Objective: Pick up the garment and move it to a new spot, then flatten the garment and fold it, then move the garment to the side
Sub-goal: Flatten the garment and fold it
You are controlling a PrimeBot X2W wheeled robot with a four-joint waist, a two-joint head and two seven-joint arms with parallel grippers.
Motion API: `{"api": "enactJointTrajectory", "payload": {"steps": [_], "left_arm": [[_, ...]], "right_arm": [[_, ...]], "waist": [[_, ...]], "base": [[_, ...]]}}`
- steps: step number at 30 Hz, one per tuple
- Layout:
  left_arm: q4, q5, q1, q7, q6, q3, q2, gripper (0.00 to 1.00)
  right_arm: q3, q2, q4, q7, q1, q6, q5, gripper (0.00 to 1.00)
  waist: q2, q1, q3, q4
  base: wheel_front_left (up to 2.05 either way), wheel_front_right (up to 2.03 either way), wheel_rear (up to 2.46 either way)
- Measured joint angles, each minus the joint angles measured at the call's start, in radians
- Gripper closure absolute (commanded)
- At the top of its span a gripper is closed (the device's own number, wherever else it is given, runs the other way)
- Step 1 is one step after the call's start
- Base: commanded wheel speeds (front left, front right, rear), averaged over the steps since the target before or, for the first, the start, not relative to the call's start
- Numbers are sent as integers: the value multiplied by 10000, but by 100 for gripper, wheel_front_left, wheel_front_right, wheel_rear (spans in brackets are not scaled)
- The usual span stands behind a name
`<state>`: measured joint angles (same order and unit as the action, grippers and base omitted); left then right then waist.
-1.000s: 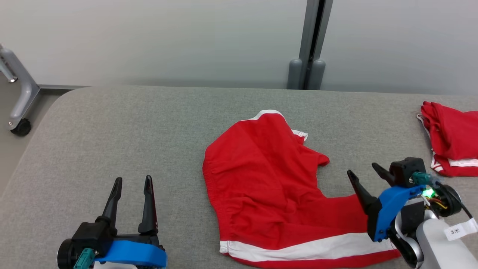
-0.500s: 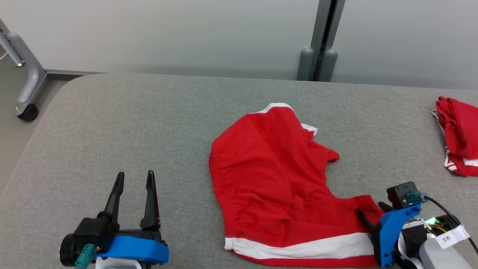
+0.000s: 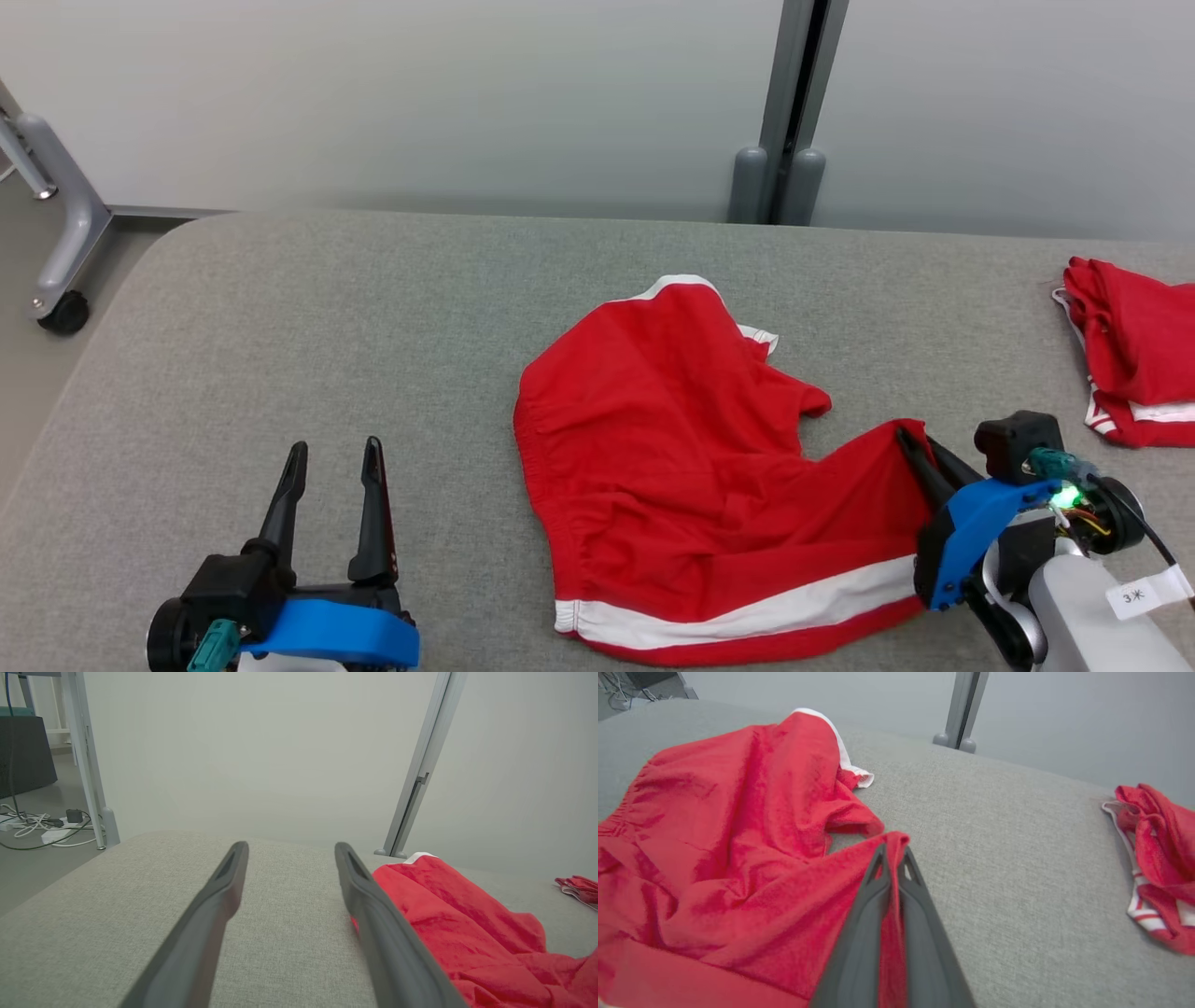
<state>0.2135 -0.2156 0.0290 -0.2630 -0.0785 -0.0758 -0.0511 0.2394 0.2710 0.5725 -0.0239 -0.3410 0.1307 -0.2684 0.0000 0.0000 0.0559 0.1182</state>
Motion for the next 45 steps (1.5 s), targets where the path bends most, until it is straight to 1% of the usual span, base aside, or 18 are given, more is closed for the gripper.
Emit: {"api": "enactJointTrajectory", "payload": {"steps": [1, 2, 5, 11, 14, 15, 16, 20, 26, 32, 36, 39, 40, 41, 45], "left_arm": [[0, 4, -49, 0, 0, 13, 0, 0], [0, 4, -49, 0, 0, 13, 0, 0], [-50, 2, -120, 0, 17, 13, -6, 0], [-127, 2, -284, 0, 73, 33, -2, 0], [-132, 19, -339, 0, 69, 48, 0, 0], [-134, 38, -371, 0, 61, 29, 2, 0], [-134, 38, -371, 0, 61, 29, 2, 0], [-153, 50, -439, 0, 61, 52, 0, 0], [-142, 73, -443, 0, 12, 31, 2, 0], [-130, 105, -443, 0, -12, 2, 0, 0], [-151, 105, -443, 0, -12, -13, 0, 0], [-167, 130, -419, 0, -12, -35, 0, 0], [-173, 130, -371, 2, -13, -33, 0, 0], [-173, 130, -371, 2, -13, -33, 0, 0], [-171, 130, -194, 0, -31, -69, 2, 0]], "right_arm": [[-61, -77, -123, 249, 35, 0, -46, 100], [-61, -77, -123, 249, 35, 0, -46, 100], [-232, -194, -633, 826, 326, 0, -44, 100], [-794, -560, -2113, 1448, 1334, 0, 107, 100], [-1022, -775, -2913, 1388, 1910, 0, 244, 100], [-1221, -920, -3396, 1225, 2301, 0, 357, 100], [-1221, -920, -3396, 1225, 2301, 0, 357, 100], [-1438, -1072, -4056, 907, 2811, 0, 453, 100], [-1593, -1156, -4431, 631, 3086, 0, 508, 100], [-1745, -1189, -4512, 545, 3071, 0, 531, 100], [-1822, -1262, -4178, 533, 2726, 0, 345, 100], [-1785, -1127, -3708, 573, 2150, 0, 403, 100], [-1722, -1043, -3264, 575, 1785, 0, 504, 100], [-1722, -1043, -3264, 575, 1785, 0, 504, 100], [-1693, -915, -2117, 681, 959, 0, 602, 100]], "waist": [[0, 0, -62, -40], [0, 0, -62, -40], [0, -1, -216, -174], [0, 0, -381, -482], [0, 0, -438, -600], [0, -1, -476, -647], [0, -1, -476, -647], [0, -1, -524, -760], [0, -1, -593, -793], [0, -1, -595, -724], [0, -1, -530, -676], [0, -1, -420, -616], [0, 0, -334, -566], [0, 0, -334, -566], [0, 0, -165, -413]], "base": [[0, 0, 0], [0, 0, 0], [0, 0, 0], [0, 0, 0], [0, 0, 0], [0, 0, 0], [0, 0, 0], [0, 0, 0], [0, 0, 0], [0, 0, 0], [0, 0, 0], [0, 0, 0], [0, 0, 0], [0, 0, 0], [0, 0, 0]]}}
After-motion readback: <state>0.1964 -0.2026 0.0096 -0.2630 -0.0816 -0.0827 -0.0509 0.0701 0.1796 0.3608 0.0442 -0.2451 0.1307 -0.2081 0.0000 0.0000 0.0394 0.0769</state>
